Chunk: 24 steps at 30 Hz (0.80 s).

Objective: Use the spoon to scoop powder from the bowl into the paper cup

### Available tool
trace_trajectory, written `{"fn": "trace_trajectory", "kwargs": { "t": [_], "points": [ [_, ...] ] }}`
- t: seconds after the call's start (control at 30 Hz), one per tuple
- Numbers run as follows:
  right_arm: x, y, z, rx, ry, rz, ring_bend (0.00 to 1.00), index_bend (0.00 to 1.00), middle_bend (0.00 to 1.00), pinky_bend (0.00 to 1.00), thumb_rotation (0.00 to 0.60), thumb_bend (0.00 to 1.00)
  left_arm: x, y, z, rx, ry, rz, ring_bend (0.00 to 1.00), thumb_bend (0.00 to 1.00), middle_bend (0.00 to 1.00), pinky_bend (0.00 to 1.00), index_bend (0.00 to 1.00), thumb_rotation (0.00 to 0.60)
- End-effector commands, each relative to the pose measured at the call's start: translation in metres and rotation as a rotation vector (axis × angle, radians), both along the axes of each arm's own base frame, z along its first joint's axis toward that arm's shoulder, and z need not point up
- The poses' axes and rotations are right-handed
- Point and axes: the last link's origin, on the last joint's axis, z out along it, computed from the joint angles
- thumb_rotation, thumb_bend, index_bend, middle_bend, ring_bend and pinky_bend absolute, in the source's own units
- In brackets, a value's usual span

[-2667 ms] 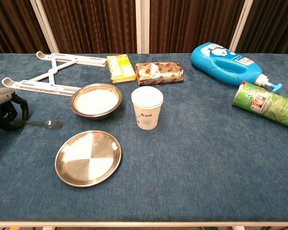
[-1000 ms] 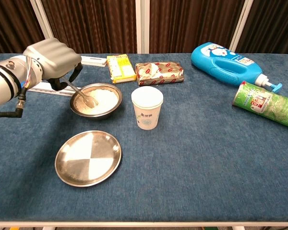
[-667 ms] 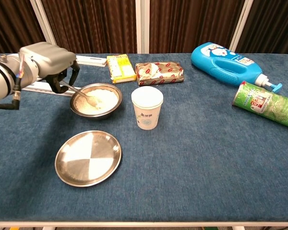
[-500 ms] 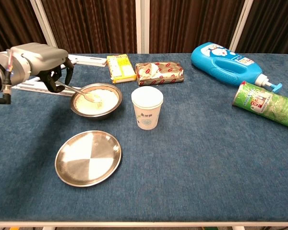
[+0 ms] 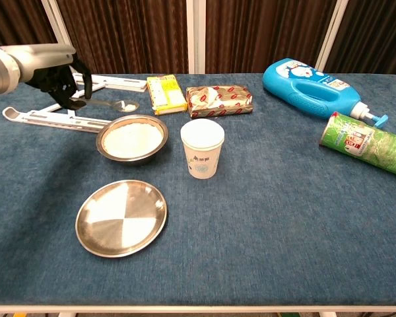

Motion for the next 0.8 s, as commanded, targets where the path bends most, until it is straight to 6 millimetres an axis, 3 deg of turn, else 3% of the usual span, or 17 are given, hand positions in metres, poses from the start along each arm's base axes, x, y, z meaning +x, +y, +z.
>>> {"fn": "trace_trajectory", "kwargs": {
  "t": [0.03,0.4,0.8],
  "points": [
    [0.000,-0.001,0.002,-0.004,0.004,0.002,0.00,0.00,0.19,0.00,0.600,0.23,0.016,0.000,0.000,-0.011,0.015,-0.045,0.90,0.50,0.94,1.00,0.64,0.600],
    [0.005,-0.012,0.014,-0.016,0.034,0.020,0.00,0.00,0.19,0.00,0.600,0.23,0.082,-0.012,-0.023,-0.039,0.101,-0.226,0.90,0.50,0.94,1.00,0.64,0.600],
    [0.004,-0.010,0.015,-0.019,0.030,0.016,0.00,0.00,0.19,0.00,0.600,0.23,0.109,-0.018,-0.049,0.077,0.401,-0.398,0.90,0.50,0.94,1.00,0.64,0.600]
  ]
}}
